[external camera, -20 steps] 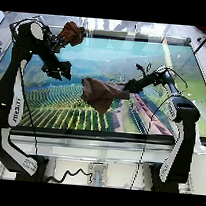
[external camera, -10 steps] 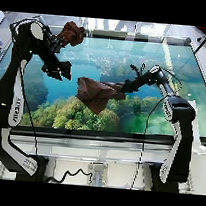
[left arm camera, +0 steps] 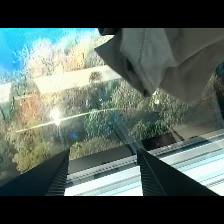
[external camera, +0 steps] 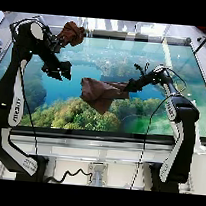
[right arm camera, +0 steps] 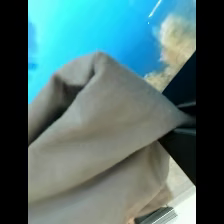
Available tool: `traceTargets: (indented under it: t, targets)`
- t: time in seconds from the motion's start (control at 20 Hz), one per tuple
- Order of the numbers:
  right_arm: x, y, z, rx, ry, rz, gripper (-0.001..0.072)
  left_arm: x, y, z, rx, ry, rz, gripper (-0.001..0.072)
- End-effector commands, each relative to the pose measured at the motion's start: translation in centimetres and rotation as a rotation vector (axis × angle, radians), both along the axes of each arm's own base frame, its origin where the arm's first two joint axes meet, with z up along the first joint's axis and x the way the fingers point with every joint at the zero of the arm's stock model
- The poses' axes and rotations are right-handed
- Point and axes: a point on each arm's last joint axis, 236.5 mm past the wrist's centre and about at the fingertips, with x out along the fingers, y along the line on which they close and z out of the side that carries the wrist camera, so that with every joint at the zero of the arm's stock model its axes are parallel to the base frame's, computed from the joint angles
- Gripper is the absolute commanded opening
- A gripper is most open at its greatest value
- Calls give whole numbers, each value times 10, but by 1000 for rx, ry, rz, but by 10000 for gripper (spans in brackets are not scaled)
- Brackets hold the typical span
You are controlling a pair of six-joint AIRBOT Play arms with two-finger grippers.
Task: Fold the shirts.
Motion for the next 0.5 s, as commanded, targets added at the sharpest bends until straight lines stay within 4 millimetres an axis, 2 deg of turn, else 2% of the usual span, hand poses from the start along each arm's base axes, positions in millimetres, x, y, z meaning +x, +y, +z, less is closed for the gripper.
traceTargets:
  t: [0.0,0.05,0.1,0.15,0.2,0.25,0.3,0.4,0.45]
  targets:
    - [29,-33,12,-17,-66,-127,38,0,0,0,0,1,0,499]
    - [33,-37,13,-11,-81,-136,44,0,0,0,0,0,0,499]
    - [28,-40,9,-27,-83,-107,222,0,0,0,0,0,0,499]
    - [15,-43,2,-72,-75,-35,551,0,0,0,0,0,0,499]
    - [1,-48,-4,-121,-64,45,595,0,0,0,0,0,0,499]
    - [-9,-57,-7,-180,-50,98,595,0,0,0,0,0,0,499]
    - [-9,-66,-4,-218,-71,131,594,0,0,0,0,-1,0,499]
    - [13,-94,13,-331,-201,148,594,0,0,0,0,0,0,499]
    - [28,-104,30,-371,-296,143,593,0,0,0,0,0,0,499]
